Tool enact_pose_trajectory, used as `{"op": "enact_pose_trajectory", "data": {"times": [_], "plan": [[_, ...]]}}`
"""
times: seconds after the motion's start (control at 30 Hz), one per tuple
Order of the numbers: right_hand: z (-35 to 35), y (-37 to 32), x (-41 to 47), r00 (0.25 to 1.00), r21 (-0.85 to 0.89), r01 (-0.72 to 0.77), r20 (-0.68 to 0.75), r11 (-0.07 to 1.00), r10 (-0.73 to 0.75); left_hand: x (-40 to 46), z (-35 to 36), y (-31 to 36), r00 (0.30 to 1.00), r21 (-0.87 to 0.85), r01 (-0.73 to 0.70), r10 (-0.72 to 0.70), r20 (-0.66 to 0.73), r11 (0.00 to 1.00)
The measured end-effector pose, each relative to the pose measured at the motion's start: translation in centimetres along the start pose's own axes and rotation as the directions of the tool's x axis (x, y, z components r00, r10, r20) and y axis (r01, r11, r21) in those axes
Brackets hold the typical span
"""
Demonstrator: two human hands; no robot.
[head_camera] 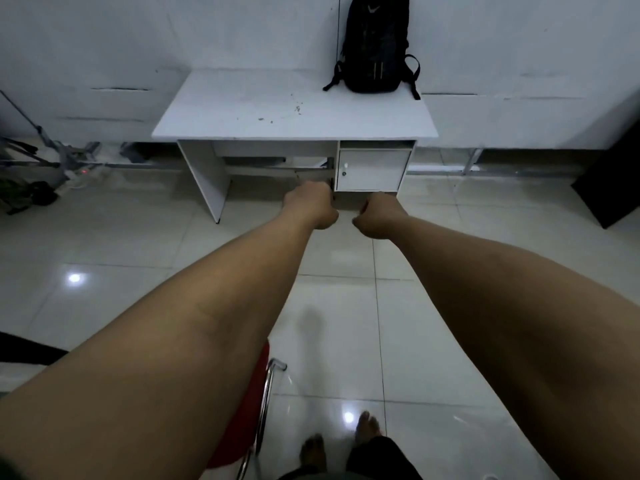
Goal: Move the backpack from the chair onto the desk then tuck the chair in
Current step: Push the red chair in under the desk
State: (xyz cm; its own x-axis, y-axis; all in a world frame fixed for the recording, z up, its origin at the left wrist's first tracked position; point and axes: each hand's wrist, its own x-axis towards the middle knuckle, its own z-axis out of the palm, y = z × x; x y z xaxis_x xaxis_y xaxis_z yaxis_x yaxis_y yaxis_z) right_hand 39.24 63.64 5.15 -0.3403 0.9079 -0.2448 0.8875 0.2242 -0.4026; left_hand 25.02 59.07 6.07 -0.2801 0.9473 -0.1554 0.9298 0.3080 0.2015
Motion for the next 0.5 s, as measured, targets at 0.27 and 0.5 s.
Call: {"op": "enact_pose_trajectory", "data": {"times": [0.27, 0.5], "plan": [[4.4, -0.9, -9.2, 1.0, -0.004, -0.011, 0.004, 1.0, 0.011, -8.7, 2.7, -2.1, 1.0, 0.004, -0.001, 0.001, -0.025, 1.0], [10.5, -0.9, -18.4, 0.997, 0.01, -0.024, 0.079, 1.0, 0.024, -19.2, 7.1, -5.0, 0.997, -0.029, 0.034, -0.031, 0.077, 0.999]]}}
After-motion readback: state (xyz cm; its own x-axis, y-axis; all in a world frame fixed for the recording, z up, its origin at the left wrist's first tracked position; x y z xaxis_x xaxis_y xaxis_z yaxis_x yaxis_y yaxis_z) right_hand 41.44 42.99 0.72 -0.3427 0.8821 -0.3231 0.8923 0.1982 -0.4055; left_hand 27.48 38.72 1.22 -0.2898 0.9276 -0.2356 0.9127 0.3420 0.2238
